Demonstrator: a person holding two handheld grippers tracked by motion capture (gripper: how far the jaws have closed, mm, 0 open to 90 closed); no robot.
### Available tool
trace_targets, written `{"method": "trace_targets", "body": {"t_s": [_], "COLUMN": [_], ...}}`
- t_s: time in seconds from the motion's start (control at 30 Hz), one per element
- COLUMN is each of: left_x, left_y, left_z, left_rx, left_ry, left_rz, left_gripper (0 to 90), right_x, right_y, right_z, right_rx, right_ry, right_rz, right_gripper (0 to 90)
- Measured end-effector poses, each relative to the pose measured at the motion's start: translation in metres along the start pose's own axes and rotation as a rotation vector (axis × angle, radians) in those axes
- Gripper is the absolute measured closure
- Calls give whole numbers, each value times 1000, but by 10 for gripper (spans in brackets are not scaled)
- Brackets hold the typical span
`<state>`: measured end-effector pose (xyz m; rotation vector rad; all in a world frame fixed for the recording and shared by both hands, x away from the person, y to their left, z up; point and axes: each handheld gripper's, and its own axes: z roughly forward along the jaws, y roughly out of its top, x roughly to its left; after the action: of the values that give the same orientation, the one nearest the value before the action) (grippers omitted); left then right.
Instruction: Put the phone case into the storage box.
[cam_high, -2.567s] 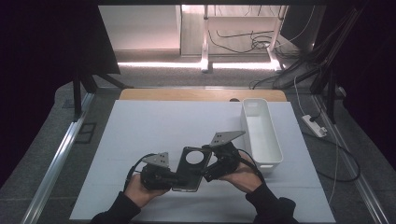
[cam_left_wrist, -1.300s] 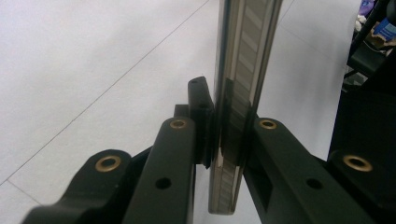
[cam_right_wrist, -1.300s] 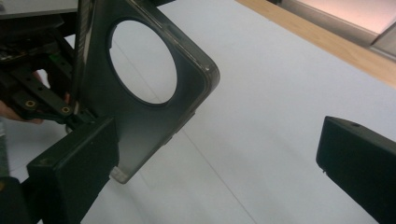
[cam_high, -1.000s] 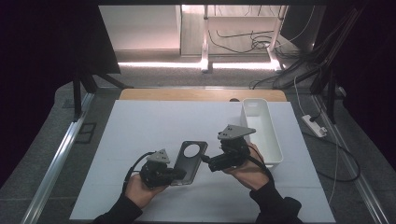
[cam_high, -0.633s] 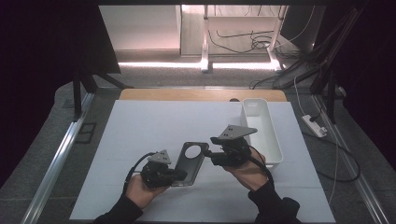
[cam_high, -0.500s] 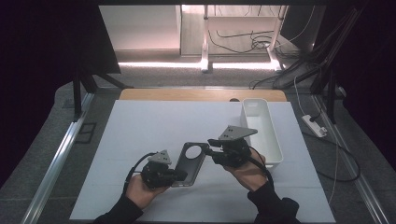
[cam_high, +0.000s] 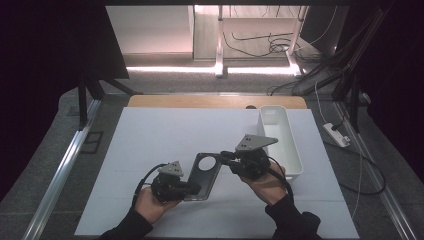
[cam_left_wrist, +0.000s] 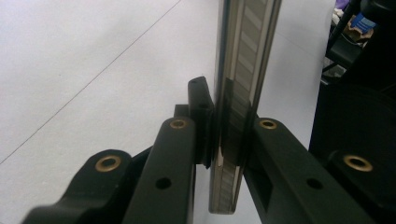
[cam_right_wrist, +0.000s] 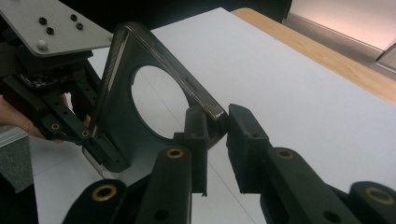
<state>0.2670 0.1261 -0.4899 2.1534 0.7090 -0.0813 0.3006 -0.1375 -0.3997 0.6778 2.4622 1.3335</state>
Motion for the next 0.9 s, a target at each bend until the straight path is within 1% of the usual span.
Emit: {"method": "trace_targets", "body": {"t_s": [0.2,0.3,0.43,0.5,0.6,0.7,0.73,0.77,0.8,0.9], "left_x": [1,1,1,1,1,1,1,1,1,-1], "left_y": [0,-1,-1,-1,-1,0,0,0,0,0], "left_z": [1,1,3,3,2,1,1,1,0,-2], "left_rx": [-4,-11,-9,-14,-27,-40,-43,-51,-52,-70], "left_ry": [-4,3,11,19,27,32,34,38,40,40], "left_rz": [3,0,3,4,1,-2,0,3,6,26], "left_gripper": [840,838,806,765,678,524,524,456,413,322], "right_x": [0,0,1,1,1,1,1,1,0,0], "right_y": [0,1,1,1,1,1,1,1,1,1], "right_z": [0,-1,-1,-1,-1,-1,-1,-1,-1,-2], "right_rx": [-3,-6,-10,-6,-3,-2,0,1,4,8], "right_ry": [0,-4,-3,-3,-3,-3,-2,-2,-3,-3], "right_rz": [6,7,7,7,8,9,9,9,11,16], "right_gripper": [779,781,782,782,783,783,783,783,783,783]}}
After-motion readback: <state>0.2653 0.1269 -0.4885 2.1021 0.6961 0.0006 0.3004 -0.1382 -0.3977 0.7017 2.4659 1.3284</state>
